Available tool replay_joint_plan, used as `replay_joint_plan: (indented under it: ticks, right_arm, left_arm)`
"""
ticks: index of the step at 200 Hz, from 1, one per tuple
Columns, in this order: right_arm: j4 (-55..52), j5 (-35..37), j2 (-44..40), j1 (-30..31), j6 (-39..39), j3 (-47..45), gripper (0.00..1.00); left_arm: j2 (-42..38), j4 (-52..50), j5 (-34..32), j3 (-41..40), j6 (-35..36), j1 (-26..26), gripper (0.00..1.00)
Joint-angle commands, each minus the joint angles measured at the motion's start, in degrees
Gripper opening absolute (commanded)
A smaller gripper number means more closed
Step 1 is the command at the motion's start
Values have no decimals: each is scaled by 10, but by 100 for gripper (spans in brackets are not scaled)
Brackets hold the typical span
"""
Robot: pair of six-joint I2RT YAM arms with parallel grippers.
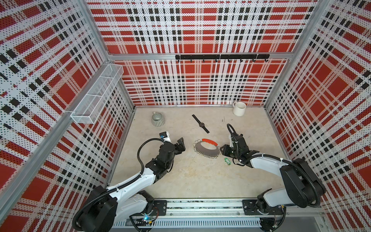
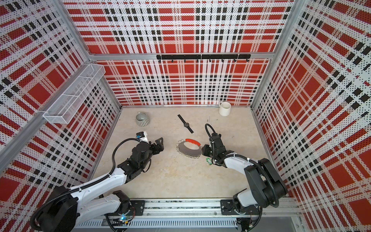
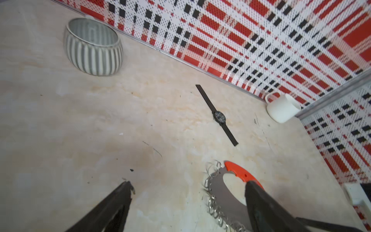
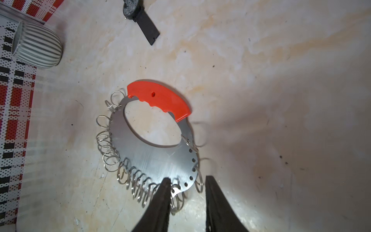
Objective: Attach keys to a key ring
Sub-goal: Pick up the keyring from the center of the table.
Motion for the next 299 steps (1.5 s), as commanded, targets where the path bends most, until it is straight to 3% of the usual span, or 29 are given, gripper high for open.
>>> replay_joint_plan:
  ticks: [1, 19, 93, 211, 267, 299]
  right_arm:
    - [23, -2, 9, 2, 7, 0, 34]
    - [14, 1, 6, 3, 6, -2, 33]
    - [23, 3, 20, 2, -1, -17, 29]
    - [62, -10, 56, 3, -5, -23, 20]
    - [52, -5, 56, 4, -29, -11, 11]
    - [45, -7, 51, 4, -46, -1, 0]
  left_arm:
    - [16, 30, 11, 19, 16, -12, 81]
    - [27, 48, 25, 22, 10, -12, 75]
    - [86, 46, 81, 82, 39, -10, 75]
    - [124, 33, 97, 112, 45, -5, 73]
    - [134, 28, 99, 122, 41, -5, 72]
    - [135, 25, 99, 126, 41, -7, 71]
